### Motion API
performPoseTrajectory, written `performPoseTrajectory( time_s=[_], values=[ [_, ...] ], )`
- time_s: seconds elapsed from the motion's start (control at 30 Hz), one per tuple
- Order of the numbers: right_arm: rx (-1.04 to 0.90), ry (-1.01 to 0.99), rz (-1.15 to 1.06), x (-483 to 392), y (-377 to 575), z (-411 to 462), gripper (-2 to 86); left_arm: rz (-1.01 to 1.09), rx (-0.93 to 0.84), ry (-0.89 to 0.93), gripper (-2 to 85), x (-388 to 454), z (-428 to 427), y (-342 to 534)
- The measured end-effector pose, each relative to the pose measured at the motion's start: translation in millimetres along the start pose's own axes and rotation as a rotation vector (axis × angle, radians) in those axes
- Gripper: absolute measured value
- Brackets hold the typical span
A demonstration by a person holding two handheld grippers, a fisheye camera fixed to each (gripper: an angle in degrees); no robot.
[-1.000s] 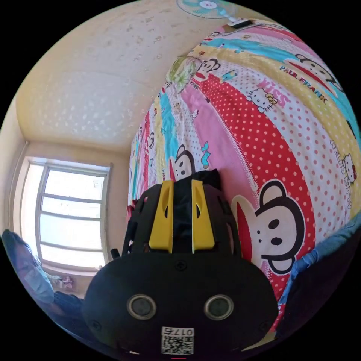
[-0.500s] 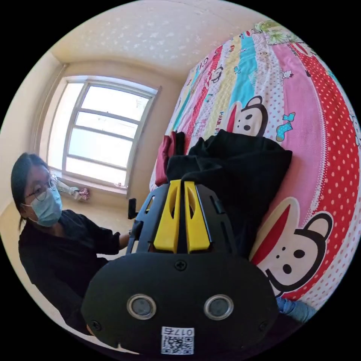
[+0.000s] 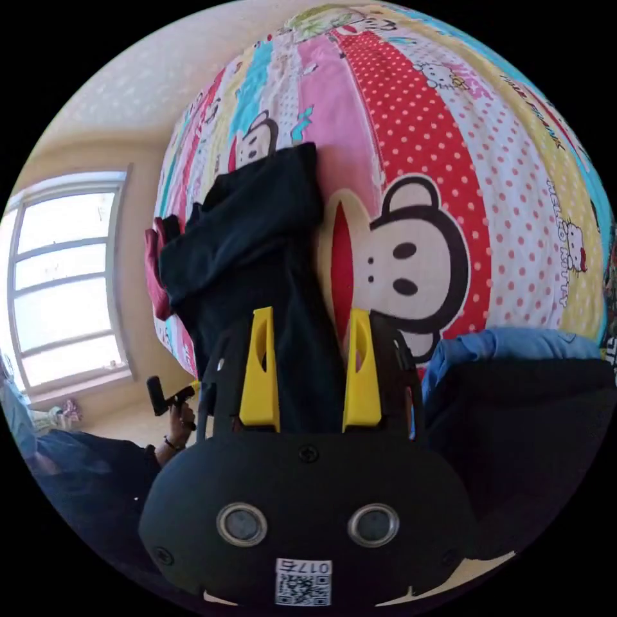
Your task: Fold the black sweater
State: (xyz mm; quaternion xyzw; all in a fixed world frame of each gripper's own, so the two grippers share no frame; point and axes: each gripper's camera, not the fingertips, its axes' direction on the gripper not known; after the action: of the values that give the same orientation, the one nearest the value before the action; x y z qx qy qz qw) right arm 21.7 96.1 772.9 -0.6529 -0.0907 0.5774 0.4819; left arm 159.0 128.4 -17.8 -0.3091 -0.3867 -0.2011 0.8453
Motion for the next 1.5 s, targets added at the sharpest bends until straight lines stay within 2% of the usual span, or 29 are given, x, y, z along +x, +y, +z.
performPoseTrajectory(
  time_s=[0.03, 0.1, 0.13, 0.2, 0.27, 0.33, 0.4, 0.57, 0.63, 0.7, 0.83, 0.9, 1.0, 1.13, 1.27, 1.4, 1.47, 1.5],
  values=[
    [-0.071, 0.041, -0.011, -5, 31, 36, 13.9, -0.002, -0.044, 0.004, 8.1, 0, 4, 1],
    [0.088, 0.146, -0.067, -23, 77, 41, 11.5, -0.010, -0.134, 0.025, 4.7, 0, 11, -1],
    [0.067, 0.173, -0.071, -31, 87, 41, 7.3, -0.034, -0.121, 0.043, 4.5, 3, 4, -5],
    [0.075, 0.123, -0.063, -39, 85, 24, 4.5, 0.000, -0.062, 0.079, 4.2, 14, -17, -18],
    [0.166, 0.093, -0.065, -44, 76, -4, 3.9, 0.116, 0.003, 0.076, 4.2, 37, -45, -47],
    [0.255, -0.006, -0.114, -44, 47, -33, 3.8, 0.151, 0.038, 0.016, 4.3, 46, -57, -74],
    [0.302, -0.022, -0.125, -37, 12, -42, 4.0, 0.163, 0.074, -0.014, 4.8, 44, -62, -104],
    [0.203, -0.151, -0.119, -7, -72, -35, 7.3, 0.062, 0.075, 0.088, 12.7, 1, -63, -150],
    [0.225, -0.212, -0.108, -2, -56, -41, 9.8, 0.060, 0.099, 0.086, 12.9, -2, -69, -137],
    [0.242, -0.192, -0.074, 3, -29, -37, 11.7, 0.059, 0.113, 0.034, 13.2, -3, -73, -120],
    [0.157, -0.189, 0.013, 23, 39, 19, 13.4, -0.025, 0.119, -0.069, 15.9, -18, -66, -83],
    [0.100, -0.176, 0.037, 25, 63, 51, 12.5, -0.042, 0.103, -0.037, 15.8, -26, -54, -76],
    [0.130, -0.083, 0.032, 11, 94, 65, 6.3, -0.078, 0.142, -0.051, 11.2, -39, -47, -68],
    [0.172, -0.216, 0.005, -1, 121, 42, 3.8, -0.103, 0.036, 0.188, 4.7, -38, -45, -59],
    [0.137, -0.322, -0.013, -7, 155, 1, 3.1, -0.118, -0.023, 0.244, 4.3, -17, -61, -12],
    [-0.023, -0.192, -0.050, -11, 219, -25, 2.8, -0.228, -0.081, 0.267, 4.1, -8, -62, 61],
    [-0.099, -0.222, -0.037, -9, 255, -25, 2.7, -0.281, -0.051, 0.405, 3.9, 4, -65, 117],
    [-0.129, -0.274, -0.049, -11, 280, -27, 2.7, -0.297, -0.043, 0.418, 3.8, 7, -67, 129]
  ],
)
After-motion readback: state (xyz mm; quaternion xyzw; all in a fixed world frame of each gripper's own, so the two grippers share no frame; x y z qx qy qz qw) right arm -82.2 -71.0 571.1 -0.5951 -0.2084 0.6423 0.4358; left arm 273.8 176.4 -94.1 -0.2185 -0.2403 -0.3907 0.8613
